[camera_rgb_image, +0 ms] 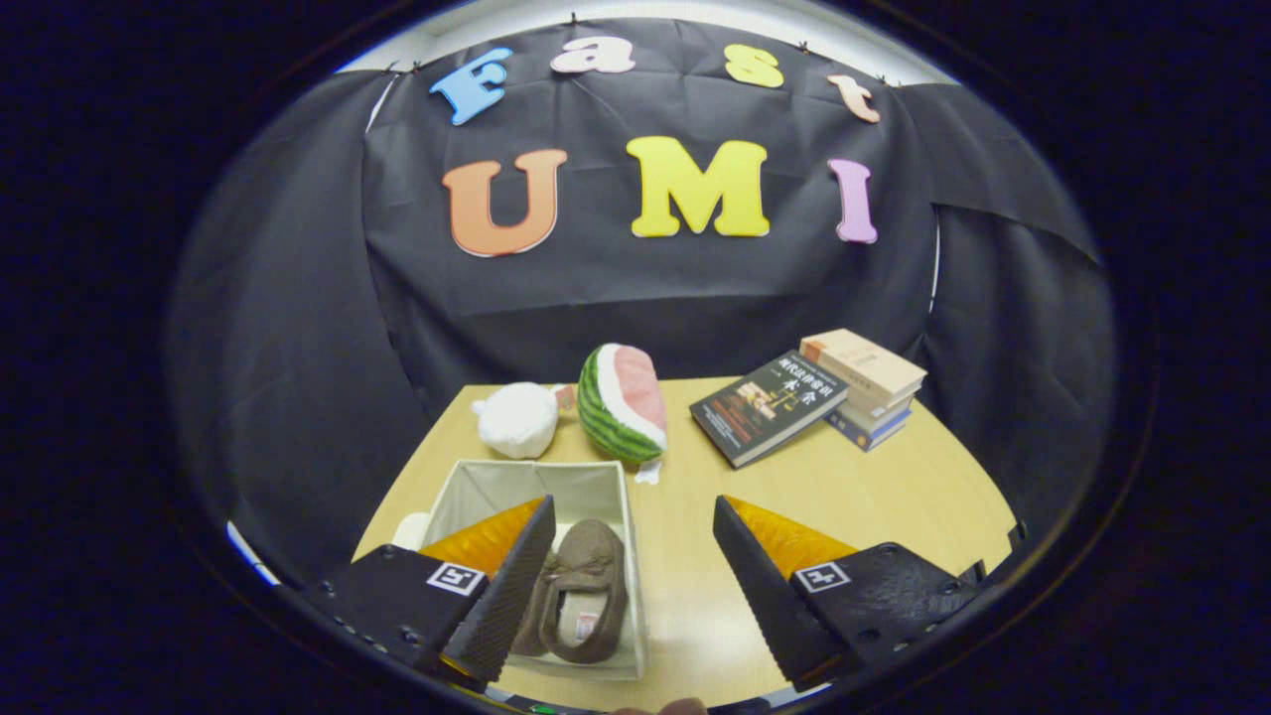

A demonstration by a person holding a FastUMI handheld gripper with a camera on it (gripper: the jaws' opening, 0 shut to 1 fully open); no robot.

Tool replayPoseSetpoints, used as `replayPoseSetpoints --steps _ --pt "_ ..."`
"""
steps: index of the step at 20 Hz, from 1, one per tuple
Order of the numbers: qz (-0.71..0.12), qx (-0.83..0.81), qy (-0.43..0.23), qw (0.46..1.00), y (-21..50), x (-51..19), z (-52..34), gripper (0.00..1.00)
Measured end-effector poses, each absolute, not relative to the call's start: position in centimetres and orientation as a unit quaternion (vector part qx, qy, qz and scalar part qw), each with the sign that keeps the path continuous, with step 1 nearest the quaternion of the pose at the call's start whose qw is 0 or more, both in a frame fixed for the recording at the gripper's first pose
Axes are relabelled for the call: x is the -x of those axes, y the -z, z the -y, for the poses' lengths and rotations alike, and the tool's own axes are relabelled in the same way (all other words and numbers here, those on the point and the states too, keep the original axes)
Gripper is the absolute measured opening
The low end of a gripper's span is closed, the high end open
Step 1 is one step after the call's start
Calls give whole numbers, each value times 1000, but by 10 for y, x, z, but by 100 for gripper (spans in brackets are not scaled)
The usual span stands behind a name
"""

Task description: Open the storage box then place both shoes into the box .Put the left shoe in first, then the right shoe, with the right side of both shoes facing outward in a uniform manner.

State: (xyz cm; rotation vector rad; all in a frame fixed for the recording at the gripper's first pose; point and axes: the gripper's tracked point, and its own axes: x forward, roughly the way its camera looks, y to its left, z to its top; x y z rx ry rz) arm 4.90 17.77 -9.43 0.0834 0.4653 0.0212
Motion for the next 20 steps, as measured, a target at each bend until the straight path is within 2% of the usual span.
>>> replayPoseSetpoints --steps 9,20 --pt "-147 -43 2 988 31 -33 -81 97" --pt "-86 -44 14 995 -12 -25 2 96"
